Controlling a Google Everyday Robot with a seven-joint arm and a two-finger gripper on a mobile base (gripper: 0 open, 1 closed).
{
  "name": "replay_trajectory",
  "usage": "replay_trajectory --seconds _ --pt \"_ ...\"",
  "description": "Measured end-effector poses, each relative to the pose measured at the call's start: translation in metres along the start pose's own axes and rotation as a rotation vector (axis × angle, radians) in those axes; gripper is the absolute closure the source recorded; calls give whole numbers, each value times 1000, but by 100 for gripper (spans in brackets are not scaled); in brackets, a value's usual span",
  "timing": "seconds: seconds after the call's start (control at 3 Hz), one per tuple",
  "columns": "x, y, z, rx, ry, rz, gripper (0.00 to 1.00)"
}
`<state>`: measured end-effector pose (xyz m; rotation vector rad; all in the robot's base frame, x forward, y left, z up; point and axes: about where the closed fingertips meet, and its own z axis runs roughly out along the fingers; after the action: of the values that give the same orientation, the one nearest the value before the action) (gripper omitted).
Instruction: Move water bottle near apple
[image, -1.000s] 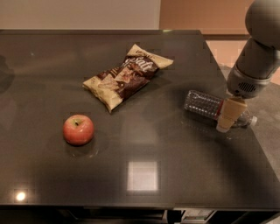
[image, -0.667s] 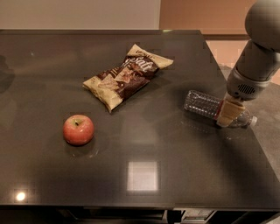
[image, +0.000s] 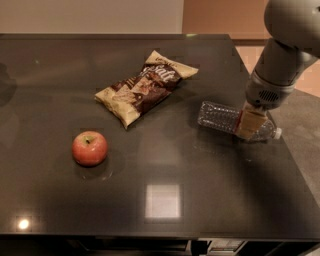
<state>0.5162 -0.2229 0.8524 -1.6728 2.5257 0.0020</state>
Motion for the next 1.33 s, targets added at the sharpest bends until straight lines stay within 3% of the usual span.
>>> replay_trajectory --seconds 0.33,1.33 --pt "-32 17 -1 -30 7 -90 100" --pt "-117 77 9 -123 8 -342 100"
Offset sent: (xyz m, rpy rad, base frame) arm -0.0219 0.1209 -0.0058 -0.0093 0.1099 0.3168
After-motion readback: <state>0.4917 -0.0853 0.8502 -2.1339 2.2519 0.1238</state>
